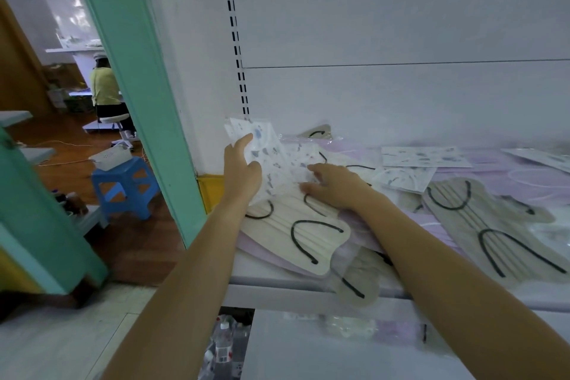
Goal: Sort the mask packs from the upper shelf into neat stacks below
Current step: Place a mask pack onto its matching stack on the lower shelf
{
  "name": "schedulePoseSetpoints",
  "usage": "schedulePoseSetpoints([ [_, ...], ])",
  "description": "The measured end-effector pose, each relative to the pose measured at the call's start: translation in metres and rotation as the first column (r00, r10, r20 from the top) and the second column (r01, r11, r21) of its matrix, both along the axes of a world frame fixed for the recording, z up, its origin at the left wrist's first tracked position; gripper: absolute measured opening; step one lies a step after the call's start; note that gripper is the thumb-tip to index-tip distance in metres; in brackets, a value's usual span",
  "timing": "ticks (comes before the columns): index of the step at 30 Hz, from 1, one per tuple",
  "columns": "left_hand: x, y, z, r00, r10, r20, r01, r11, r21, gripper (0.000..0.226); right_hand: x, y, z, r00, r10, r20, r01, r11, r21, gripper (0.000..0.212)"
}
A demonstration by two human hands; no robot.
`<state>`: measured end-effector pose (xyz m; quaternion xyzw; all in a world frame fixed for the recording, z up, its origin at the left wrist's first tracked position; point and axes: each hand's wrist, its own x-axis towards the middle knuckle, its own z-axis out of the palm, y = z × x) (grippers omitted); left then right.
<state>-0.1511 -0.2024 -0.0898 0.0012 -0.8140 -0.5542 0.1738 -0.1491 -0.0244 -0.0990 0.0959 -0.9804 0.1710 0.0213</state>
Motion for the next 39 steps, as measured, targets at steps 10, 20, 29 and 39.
schedulePoseSetpoints([
  [10, 0.002, 0.0, 0.006, 0.983, 0.176, -0.053, -0.171, 0.982, 0.082, 0.04, -0.002, 0.004, 0.008, 0.895, -0.36, -0.262, 0.175, 0.826, -0.536, 0.03],
  [20, -0.004, 0.001, 0.003, 0.998, -0.056, 0.021, 0.055, 0.996, 0.071, 0.058, 0.006, -0.012, 0.007, 0.944, 0.175, -0.28, -0.263, 0.91, -0.319, 0.033],
  [29, 0.007, 0.032, 0.018, 0.973, -0.212, -0.088, 0.206, 0.976, -0.074, 0.055, 0.009, 0.046, 0.086, 0.897, -0.128, -0.423, -0.089, 0.885, -0.456, 0.025],
  [39, 0.03, 0.094, 0.051, 0.966, -0.257, -0.026, 0.254, 0.962, -0.103, 0.052, 0.013, 0.152, 0.021, 0.932, -0.342, 0.122, 0.284, 0.896, 0.342, 0.069],
])
